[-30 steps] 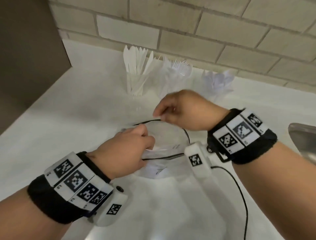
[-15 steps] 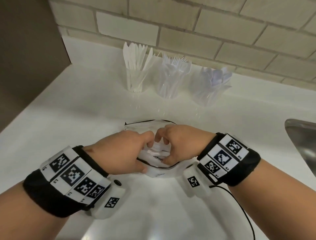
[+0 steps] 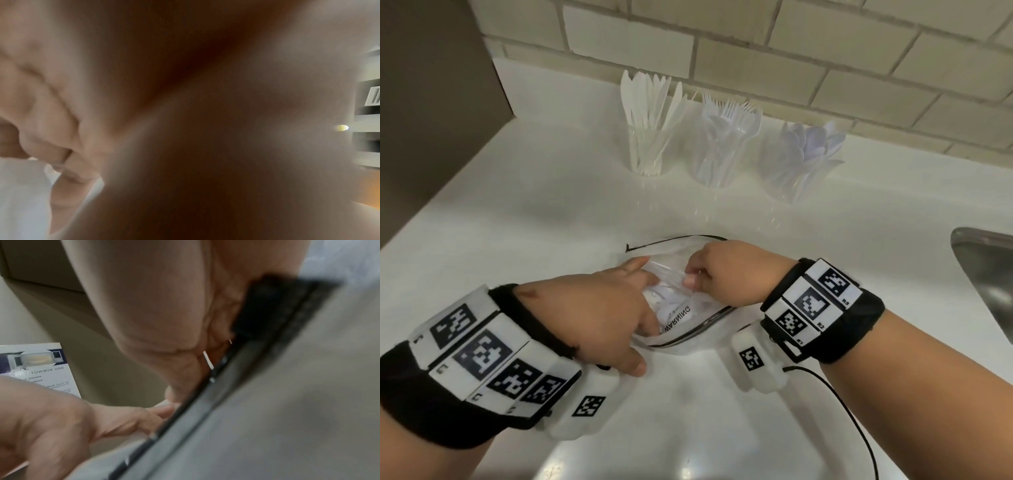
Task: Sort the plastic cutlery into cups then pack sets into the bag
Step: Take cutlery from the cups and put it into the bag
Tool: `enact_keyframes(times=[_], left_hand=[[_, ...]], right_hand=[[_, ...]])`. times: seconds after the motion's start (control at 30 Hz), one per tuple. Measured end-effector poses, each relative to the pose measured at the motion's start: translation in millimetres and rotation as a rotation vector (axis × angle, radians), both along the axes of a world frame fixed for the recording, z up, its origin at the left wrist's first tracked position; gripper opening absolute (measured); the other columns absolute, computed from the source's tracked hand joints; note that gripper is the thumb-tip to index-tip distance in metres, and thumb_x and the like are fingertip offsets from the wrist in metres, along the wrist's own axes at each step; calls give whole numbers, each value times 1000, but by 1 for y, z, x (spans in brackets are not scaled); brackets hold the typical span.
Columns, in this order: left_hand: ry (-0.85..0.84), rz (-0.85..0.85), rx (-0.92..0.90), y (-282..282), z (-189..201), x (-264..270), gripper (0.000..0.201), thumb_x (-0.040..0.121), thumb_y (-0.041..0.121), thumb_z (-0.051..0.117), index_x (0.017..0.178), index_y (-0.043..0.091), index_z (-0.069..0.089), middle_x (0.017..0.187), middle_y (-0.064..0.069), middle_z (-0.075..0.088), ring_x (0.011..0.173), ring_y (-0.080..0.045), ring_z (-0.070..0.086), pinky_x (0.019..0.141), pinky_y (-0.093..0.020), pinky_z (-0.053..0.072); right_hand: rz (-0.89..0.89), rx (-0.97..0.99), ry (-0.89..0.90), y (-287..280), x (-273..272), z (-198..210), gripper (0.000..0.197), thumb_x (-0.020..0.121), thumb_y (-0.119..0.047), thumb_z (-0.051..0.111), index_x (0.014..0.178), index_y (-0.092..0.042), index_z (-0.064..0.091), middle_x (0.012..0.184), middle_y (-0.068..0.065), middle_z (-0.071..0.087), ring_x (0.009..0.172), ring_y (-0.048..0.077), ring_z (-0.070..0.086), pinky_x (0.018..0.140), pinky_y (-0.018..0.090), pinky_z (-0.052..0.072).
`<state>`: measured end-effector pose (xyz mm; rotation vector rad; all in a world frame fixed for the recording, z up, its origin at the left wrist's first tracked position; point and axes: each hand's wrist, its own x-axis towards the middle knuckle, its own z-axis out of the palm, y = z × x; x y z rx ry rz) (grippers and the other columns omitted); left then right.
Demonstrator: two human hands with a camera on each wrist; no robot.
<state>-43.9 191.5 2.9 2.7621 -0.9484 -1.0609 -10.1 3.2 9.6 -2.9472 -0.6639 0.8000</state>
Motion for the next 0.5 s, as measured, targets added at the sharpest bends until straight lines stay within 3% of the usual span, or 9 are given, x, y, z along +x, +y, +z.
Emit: enact_keyframes(times=[0.07, 0.2, 0.27, 0.33, 0.37, 0.4, 0.43, 0.5], left_hand=[[-1, -1, 12, 0, -2, 1, 51, 77, 61, 60, 126, 51, 50, 156, 12, 3, 141, -9, -28, 117, -38, 19], [-1, 11, 4, -1, -3, 6, 53, 76, 62, 60, 127, 52, 49, 155, 11, 5, 142, -10, -24, 117, -36, 18], [-1, 18, 1, -1, -2, 7, 52, 77, 63, 58, 127, 50, 51, 154, 13, 3, 144, -9, -19, 117, -33, 18], [8, 65, -4, -1, 1, 8, 39, 82, 65, 51, 115, 46, 60, 151, 11, 9, 146, -11, -1, 115, -31, 23], [-1, 109, -32, -2, 2, 10, 32, 86, 64, 46, 101, 42, 65, 146, 7, 17, 142, -13, 19, 111, -31, 29], [-39, 151, -81, -3, 1, 13, 33, 91, 59, 41, 86, 36, 64, 138, 4, 28, 127, -15, 40, 103, -31, 37], [-108, 184, -128, -5, -2, 15, 36, 95, 53, 37, 80, 31, 61, 126, 2, 38, 107, -16, 53, 94, -32, 42], [-280, 211, -161, -10, -6, 17, 30, 97, 42, 38, 89, 20, 56, 107, -2, 50, 84, -18, 54, 80, -33, 46]], right_hand=[[15, -15, -2, 2, 1, -2, 32, 98, -39, 44, 111, -13, 58, 98, 2, 57, 101, 27, 58, 87, 36, 46], [36, -23, 32, 2, 0, -1, 60, 85, -45, 64, 136, -22, 43, 124, 1, 56, 112, 24, 55, 95, 38, 46], [22, -33, 22, 2, 2, -4, 58, 86, -44, 63, 136, -22, 42, 125, 2, 57, 114, 26, 54, 97, 40, 43], [2, -35, 13, 1, 4, -8, 47, 88, -42, 61, 125, -17, 48, 117, 4, 59, 108, 27, 56, 91, 38, 44], [-4, -26, 10, 0, 4, -10, 41, 89, -41, 59, 120, -15, 50, 113, 5, 59, 104, 26, 57, 86, 35, 45], [-9, -16, 6, -2, 5, -11, 36, 91, -37, 58, 116, -13, 51, 112, 6, 59, 102, 26, 56, 81, 33, 45], [-13, -3, 1, -3, 4, -12, 32, 92, -33, 56, 115, -12, 52, 112, 8, 59, 100, 26, 56, 78, 31, 43], [-14, 23, 10, -3, 4, -12, 28, 92, -26, 54, 117, -12, 51, 109, 7, 59, 97, 26, 55, 75, 29, 40]])
